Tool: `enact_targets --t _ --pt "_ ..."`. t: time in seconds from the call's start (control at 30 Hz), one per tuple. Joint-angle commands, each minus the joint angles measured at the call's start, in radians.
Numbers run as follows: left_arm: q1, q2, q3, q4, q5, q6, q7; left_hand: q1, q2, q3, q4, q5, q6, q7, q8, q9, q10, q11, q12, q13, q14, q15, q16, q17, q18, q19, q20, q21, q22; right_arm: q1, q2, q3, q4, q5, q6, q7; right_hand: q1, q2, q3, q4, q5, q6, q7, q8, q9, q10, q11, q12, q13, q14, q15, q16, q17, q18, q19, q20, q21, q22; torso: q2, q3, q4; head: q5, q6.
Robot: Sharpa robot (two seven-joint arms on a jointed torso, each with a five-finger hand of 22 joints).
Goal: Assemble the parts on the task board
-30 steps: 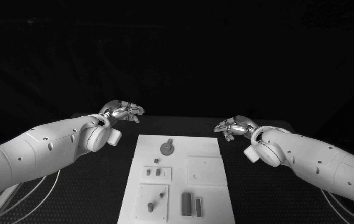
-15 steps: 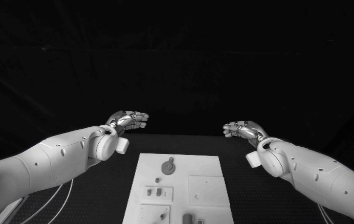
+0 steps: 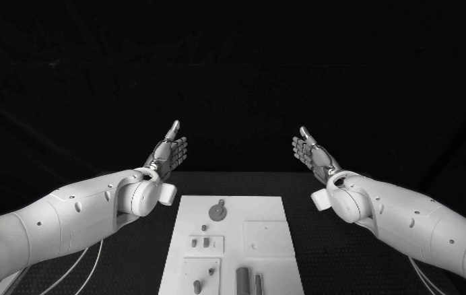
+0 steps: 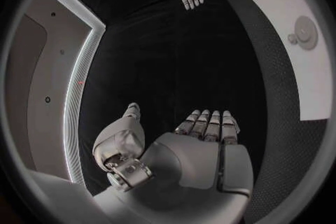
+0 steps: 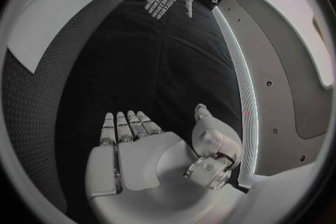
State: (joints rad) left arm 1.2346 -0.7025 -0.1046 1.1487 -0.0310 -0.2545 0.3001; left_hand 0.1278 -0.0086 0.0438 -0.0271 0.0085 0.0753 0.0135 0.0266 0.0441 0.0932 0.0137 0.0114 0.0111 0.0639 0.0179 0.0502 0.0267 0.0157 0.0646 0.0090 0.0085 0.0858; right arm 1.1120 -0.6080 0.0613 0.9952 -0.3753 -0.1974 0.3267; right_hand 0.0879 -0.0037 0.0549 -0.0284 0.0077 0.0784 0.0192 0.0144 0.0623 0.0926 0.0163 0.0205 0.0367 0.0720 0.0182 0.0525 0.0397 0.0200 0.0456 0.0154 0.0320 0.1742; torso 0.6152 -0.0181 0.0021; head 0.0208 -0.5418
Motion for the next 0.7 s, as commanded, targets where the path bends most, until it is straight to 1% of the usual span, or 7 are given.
enact_targets --t 0.03,0.1,0.17,0.33,0.43,0.53,0.7 --pt "-0.037 -0.015 0.020 0.092 0.013 -0.187 0.091 -0.128 0.009 -0.044 0.027 -0.008 -0.075 -0.014 -0.027 -0.044 -0.093 -0.014 -0.011 -0.011 -0.064 -0.018 -0.050 -0.027 -0.016 -0.065 -0.009 -0.009 -0.086 -0.009 -0.025 -0.008 0.091 0.106 -0.159 0.064 -0.088 0.004 -0.055 0.028 -0.008 -0.078 -0.019 -0.014 -0.062 -0.093 -0.016 -0.020 -0.037 -0.072 -0.018 -0.053 -0.040 -0.020 -0.046 -0.015 -0.032 -0.174 -0.052 0.0134 -0.0015 -0.014 -0.039" --pt "-0.072 -0.030 0.040 0.171 0.017 -0.266 0.122 -0.128 0.009 -0.044 0.027 -0.008 -0.075 -0.014 -0.027 -0.044 -0.093 -0.014 -0.011 -0.011 -0.064 -0.018 -0.050 -0.027 -0.016 -0.065 -0.009 -0.009 -0.086 -0.018 -0.049 -0.017 0.170 0.150 -0.227 0.085 -0.088 0.004 -0.055 0.028 -0.008 -0.078 -0.019 -0.014 -0.062 -0.093 -0.016 -0.020 -0.037 -0.072 -0.018 -0.053 -0.040 -0.020 -0.046 -0.015 -0.032 -0.174 -0.065 0.0165 -0.0019 -0.019 -0.052" --pt "-0.099 -0.041 0.055 0.231 0.020 -0.325 0.145 -0.128 0.009 -0.044 0.027 -0.008 -0.075 -0.014 -0.027 -0.044 -0.093 -0.014 -0.011 -0.011 -0.064 -0.018 -0.050 -0.027 -0.016 -0.065 -0.009 -0.009 -0.086 -0.025 -0.068 -0.024 0.234 0.185 -0.281 0.102 -0.088 0.004 -0.055 0.028 -0.008 -0.078 -0.019 -0.014 -0.062 -0.093 -0.016 -0.020 -0.037 -0.072 -0.018 -0.053 -0.040 -0.020 -0.046 -0.015 -0.032 -0.174 -0.070 0.0178 -0.0021 -0.020 -0.057" --pt "-0.153 -0.064 0.087 0.351 0.027 -0.445 0.192 -0.128 0.009 -0.044 0.027 -0.008 -0.075 -0.014 -0.027 -0.044 -0.093 -0.014 -0.011 -0.011 -0.064 -0.018 -0.050 -0.027 -0.016 -0.065 -0.009 -0.009 -0.086 -0.043 -0.119 -0.042 0.399 0.277 -0.422 0.146 -0.088 0.004 -0.055 0.028 -0.008 -0.078 -0.019 -0.014 -0.062 -0.093 -0.016 -0.020 -0.037 -0.072 -0.018 -0.053 -0.040 -0.020 -0.046 -0.015 -0.032 -0.174 -0.071 0.0181 -0.0021 -0.021 -0.058" --pt "-0.171 -0.072 0.097 0.392 0.029 -0.486 0.208 -0.128 0.009 -0.044 0.027 -0.008 -0.075 -0.014 -0.027 -0.044 -0.093 -0.014 -0.011 -0.011 -0.064 -0.018 -0.050 -0.027 -0.016 -0.065 -0.009 -0.009 -0.086 -0.050 -0.140 -0.050 0.468 0.316 -0.481 0.165 -0.088 0.004 -0.055 0.028 -0.008 -0.078 -0.019 -0.014 -0.062 -0.093 -0.016 -0.020 -0.037 -0.072 -0.018 -0.053 -0.040 -0.020 -0.046 -0.015 -0.032 -0.174 -0.071 0.0181 -0.0021 -0.021 -0.058" --pt "-0.183 -0.077 0.104 0.417 0.031 -0.512 0.218 -0.128 0.009 -0.044 0.027 -0.008 -0.075 -0.014 -0.027 -0.044 -0.093 -0.014 -0.011 -0.011 -0.064 -0.018 -0.050 -0.027 -0.016 -0.065 -0.009 -0.009 -0.086 -0.057 -0.158 -0.056 0.528 0.349 -0.532 0.181 -0.088 0.004 -0.055 0.028 -0.008 -0.078 -0.019 -0.014 -0.062 -0.093 -0.016 -0.020 -0.037 -0.072 -0.018 -0.053 -0.040 -0.020 -0.046 -0.015 -0.032 -0.174 -0.071 0.0181 -0.0021 -0.021 -0.058" --pt "-0.185 -0.078 0.105 0.421 0.031 -0.515 0.220 -0.128 0.009 -0.044 0.027 -0.008 -0.075 -0.014 -0.027 -0.044 -0.093 -0.014 -0.011 -0.011 -0.064 -0.018 -0.050 -0.027 -0.016 -0.065 -0.009 -0.009 -0.086 -0.061 -0.170 -0.061 0.569 0.372 -0.568 0.192 -0.088 0.004 -0.055 0.028 -0.008 -0.078 -0.019 -0.014 -0.062 -0.093 -0.016 -0.020 -0.037 -0.072 -0.018 -0.053 -0.040 -0.020 -0.046 -0.015 -0.032 -0.174 -0.071 0.0181 -0.0021 -0.021 -0.058"
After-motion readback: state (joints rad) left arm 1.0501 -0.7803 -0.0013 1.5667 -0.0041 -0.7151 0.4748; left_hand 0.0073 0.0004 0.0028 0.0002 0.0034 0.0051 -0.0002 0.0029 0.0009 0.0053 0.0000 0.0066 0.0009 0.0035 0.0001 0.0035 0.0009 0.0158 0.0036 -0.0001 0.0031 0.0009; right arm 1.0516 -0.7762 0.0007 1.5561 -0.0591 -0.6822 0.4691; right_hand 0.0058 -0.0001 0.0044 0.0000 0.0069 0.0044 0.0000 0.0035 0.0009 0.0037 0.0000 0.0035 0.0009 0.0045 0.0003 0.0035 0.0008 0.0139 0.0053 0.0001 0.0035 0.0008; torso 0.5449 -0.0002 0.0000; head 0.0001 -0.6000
